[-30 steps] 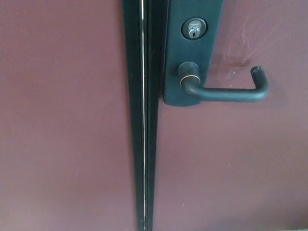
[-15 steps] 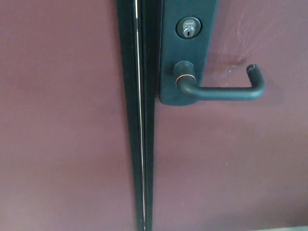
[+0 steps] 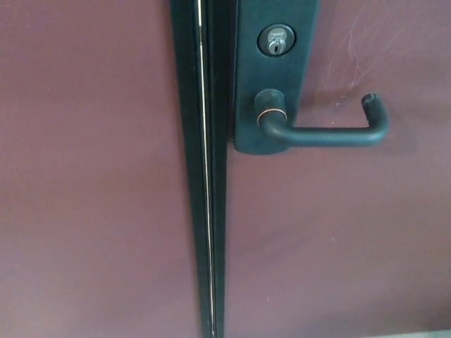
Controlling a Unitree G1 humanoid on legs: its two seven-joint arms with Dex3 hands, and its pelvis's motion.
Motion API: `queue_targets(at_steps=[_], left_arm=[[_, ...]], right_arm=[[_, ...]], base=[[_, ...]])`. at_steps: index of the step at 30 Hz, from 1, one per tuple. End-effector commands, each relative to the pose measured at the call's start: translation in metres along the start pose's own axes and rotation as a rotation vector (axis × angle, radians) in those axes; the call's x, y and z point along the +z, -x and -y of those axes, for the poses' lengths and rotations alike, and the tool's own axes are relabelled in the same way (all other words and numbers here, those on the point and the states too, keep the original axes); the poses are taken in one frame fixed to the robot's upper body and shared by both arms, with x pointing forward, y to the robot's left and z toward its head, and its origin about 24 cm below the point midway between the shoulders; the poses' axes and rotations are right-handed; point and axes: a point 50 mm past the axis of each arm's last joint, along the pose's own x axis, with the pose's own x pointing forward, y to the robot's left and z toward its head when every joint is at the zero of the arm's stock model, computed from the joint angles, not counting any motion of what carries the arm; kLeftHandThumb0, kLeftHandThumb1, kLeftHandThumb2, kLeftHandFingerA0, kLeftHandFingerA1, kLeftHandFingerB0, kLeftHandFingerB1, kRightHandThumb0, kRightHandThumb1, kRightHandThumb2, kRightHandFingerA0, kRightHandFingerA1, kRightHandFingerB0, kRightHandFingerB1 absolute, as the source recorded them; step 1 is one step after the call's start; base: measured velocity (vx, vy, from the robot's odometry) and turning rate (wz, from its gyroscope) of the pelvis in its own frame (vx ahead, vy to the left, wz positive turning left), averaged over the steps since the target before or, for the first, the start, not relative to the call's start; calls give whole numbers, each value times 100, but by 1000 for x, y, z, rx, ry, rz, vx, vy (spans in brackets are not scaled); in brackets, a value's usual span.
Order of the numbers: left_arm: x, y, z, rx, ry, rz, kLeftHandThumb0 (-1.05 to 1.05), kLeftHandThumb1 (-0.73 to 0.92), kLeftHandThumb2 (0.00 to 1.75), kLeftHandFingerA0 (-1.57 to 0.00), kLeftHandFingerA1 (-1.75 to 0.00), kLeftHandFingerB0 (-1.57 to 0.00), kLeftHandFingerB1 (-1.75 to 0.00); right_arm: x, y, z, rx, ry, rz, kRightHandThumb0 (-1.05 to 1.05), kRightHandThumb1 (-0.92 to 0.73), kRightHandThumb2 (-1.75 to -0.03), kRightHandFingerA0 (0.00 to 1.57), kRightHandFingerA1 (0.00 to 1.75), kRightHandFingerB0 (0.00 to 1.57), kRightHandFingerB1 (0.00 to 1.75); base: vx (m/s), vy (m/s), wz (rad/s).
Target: The robot walks towards the door handle and put its right hand on it and twist the handle
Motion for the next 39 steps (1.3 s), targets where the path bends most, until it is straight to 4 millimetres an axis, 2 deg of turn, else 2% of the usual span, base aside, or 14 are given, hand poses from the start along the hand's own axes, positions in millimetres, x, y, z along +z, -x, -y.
queue_targets(at_steps=[1, 2, 3, 4, 5, 6, 8, 9, 10, 15, 16, 22, 29, 39], left_arm=[[-5, 3, -7, -28, -31, -12, -29, 33, 66, -59, -90, -50, -71], [-5, 3, -6, -31, -27, -12, -29, 33, 66, -59, -90, -50, -71], [-5, 3, -6, -33, -24, -13, -29, 32, 66, -59, -90, -50, -71], [-5, 3, -6, -31, -21, -15, -29, 32, 65, -59, -90, -50, -71], [-5, 3, -6, -30, -25, -17, -28, 31, 65, -59, -89, -50, -71], [-5, 3, -6, -29, -32, -20, -28, 31, 65, -59, -89, -50, -71], [-4, 2, -6, -28, -54, -23, -27, 31, 64, -59, -88, -51, -71], [-4, 2, -6, -29, -58, -22, -27, 30, 64, -59, -88, -51, -71], [-5, 3, -7, -33, -59, -20, -27, 30, 64, -59, -88, -51, -71], [-7, 4, -7, -32, -71, -27, -26, 30, 64, -59, -87, -51, -71], [-7, 4, -8, -35, -70, -23, -26, 30, 64, -59, -87, -51, -71], [-4, 3, -8, -36, -65, -27, -27, 29, 62, -56, -86, -51, -71], [-5, 3, -9, -35, -81, -17, -29, 29, 62, -56, -87, -51, -71], [-2, 2, -9, -41, -75, -15, -28, 29, 61, -56, -87, -51, -70]], right_arm=[[89, -31, -30, 379, 29, 241, -103, -57, -63, 26, 91, 27, 69], [104, -37, -38, 438, 55, 272, -101, -60, -59, 27, 87, 31, 66], [116, -40, -44, 476, 69, 288, -98, -43, -91, 31, 78, 30, 62], [123, -43, -48, 499, 78, 298, -101, -50, -66, 31, 78, 32, 59], [131, -45, -51, 528, 96, 314, -87, -56, -58, 34, 62, 36, 45], [141, -47, -54, 557, 118, 333, -87, -56, -58, 34, 62, 36, 45], [152, -47, -56, 599, 160, 342, -72, -54, -57, 38, 45, 38, 34], [155, -48, -56, 614, 177, 343, -73, -46, -83, 37, 53, 28, 43], [158, -49, -56, 633, 203, 342, -61, -52, -57, 38, 40, 36, 34], [167, -58, -70, 685, 317, 347, -56, -54, -56, 40, 38, 37, 33], [169, -59, -74, 694, 335, 347, -57, -43, -81, 38, 52, 26, 44], [178, -68, -106, 783, 398, 327, -56, -42, -80, 39, 52, 25, 43], [170, -74, -131, 869, 427, 248, -53, -41, -79, 39, 53, 25, 43], [171, -83, -145, 905, 440, 183, -50, -39, -79, 40, 53, 25, 44]], base=[[0, 0, 0], [0, 0, 0], [0, 0, 0], [0, 0, 0], [0, 0, 0], [0, 0, 0], [0, 0, 0], [0, 0, 0], [0, 0, 0], [0, 0, 0], [0, 0, 0], [0, 0, 0], [0, 0, 0], [0, 0, 0]])
